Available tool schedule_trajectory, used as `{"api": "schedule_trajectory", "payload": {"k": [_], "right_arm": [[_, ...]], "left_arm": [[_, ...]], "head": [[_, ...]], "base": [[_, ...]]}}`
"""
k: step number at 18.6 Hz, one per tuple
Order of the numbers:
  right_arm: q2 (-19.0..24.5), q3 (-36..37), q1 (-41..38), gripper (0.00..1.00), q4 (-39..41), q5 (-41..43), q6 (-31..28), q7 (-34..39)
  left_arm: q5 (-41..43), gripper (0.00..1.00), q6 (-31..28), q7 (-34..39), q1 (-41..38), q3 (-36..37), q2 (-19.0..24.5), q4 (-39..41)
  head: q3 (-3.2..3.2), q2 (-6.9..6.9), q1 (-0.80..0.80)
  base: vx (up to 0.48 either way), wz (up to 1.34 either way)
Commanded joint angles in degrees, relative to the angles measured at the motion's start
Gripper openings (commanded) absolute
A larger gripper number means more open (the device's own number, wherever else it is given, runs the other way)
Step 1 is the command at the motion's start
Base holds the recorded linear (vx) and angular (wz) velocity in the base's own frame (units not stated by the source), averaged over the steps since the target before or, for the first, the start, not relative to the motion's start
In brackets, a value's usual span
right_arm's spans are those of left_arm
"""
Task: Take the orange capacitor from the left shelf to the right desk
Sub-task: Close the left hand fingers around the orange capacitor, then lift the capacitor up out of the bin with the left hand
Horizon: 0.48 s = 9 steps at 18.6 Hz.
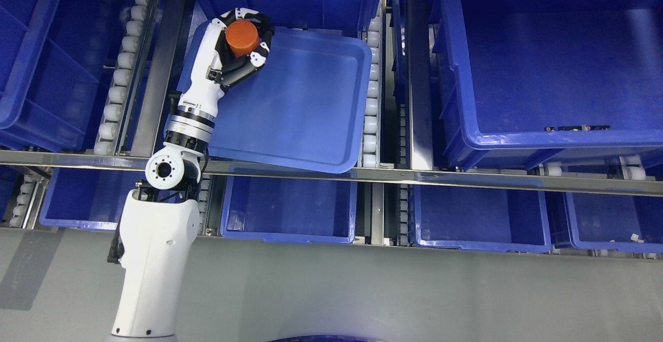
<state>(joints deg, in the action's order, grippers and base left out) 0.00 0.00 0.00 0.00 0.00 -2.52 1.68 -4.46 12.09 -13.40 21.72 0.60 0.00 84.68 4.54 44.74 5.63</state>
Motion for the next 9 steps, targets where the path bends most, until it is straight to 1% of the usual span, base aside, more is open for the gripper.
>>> {"api": "schedule_trajectory", "payload": {"k": [1, 6, 9], "right_arm": [[-1.00, 0.62, -0.09, 1.00, 1.93, 0.00, -0.03, 0.16], [-1.00, 0.62, -0.09, 1.00, 1.93, 0.00, 0.06, 0.16], [-1.00, 0.62, -0.09, 1.00, 1.93, 0.00, -0.03, 0.16]], "left_arm": [[-2.74, 0.01, 4.16, 0.21, -0.54, 0.71, 1.00, 6.73], [-3.71, 0.02, 6.19, 0.30, -2.37, 0.80, 1.00, 6.73], [-3.71, 0.02, 7.51, 0.30, -4.13, 3.34, 1.00, 6.73]], "head": [[0.00, 0.00, 0.00], [0.00, 0.00, 0.00], [0.00, 0.00, 0.00]], "base": [[0.000, 0.00], [0.000, 0.00], [0.000, 0.00]]}}
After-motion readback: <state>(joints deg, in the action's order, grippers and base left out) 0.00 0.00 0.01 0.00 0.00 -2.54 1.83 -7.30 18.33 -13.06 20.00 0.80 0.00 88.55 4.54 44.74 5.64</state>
